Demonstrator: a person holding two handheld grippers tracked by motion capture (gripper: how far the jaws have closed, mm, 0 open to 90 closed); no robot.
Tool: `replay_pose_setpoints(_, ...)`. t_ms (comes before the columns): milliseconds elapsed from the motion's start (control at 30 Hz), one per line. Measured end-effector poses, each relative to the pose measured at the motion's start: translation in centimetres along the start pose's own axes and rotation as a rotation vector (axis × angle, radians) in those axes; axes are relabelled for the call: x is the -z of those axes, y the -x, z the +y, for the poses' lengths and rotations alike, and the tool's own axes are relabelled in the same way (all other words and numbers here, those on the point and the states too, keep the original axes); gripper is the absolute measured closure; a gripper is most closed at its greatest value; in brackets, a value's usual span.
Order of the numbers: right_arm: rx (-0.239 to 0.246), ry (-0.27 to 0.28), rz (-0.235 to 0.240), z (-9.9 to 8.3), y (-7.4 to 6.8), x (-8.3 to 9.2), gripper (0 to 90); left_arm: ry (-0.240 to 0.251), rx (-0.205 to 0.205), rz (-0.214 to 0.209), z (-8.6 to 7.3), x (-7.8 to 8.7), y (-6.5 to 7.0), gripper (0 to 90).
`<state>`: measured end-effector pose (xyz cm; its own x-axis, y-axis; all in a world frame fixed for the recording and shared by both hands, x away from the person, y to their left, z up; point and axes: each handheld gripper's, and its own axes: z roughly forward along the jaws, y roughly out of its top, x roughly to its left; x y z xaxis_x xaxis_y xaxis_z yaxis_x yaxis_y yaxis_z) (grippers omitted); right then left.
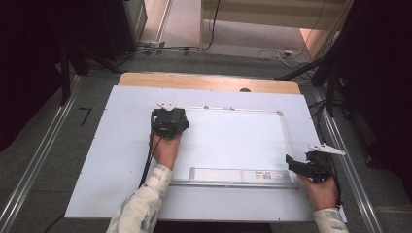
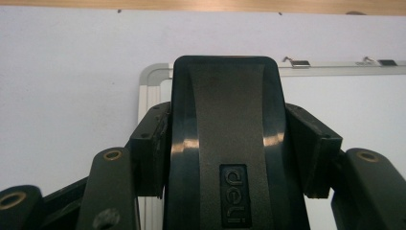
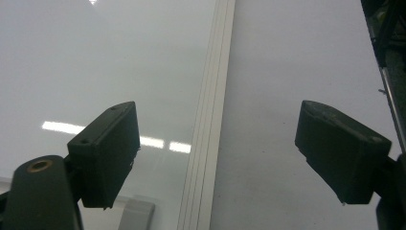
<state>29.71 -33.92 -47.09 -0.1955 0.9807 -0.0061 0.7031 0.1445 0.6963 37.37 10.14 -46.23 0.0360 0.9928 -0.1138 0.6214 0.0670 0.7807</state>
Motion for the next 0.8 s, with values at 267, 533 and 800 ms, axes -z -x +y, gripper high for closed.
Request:
replay_pose_setpoints(267,-0.003,-0.001,-0.001,0.0,0.0,0.0,14.1,-0.008,-0.004,0.030,0.8,-1.4,-0.2,41.3)
replay_pose_setpoints(533,-0.009,-0.002,0.002,0.0,0.1,0.0,14.1,-0.030,0.009,0.051,1.4,-3.0,-0.6,41.3)
replay_pose_setpoints(800,-0.009,-0.002,0.002,0.0,0.2,0.0,14.1,-0.066,-0.004,0.060,1.0,-4.9,-0.4,41.3)
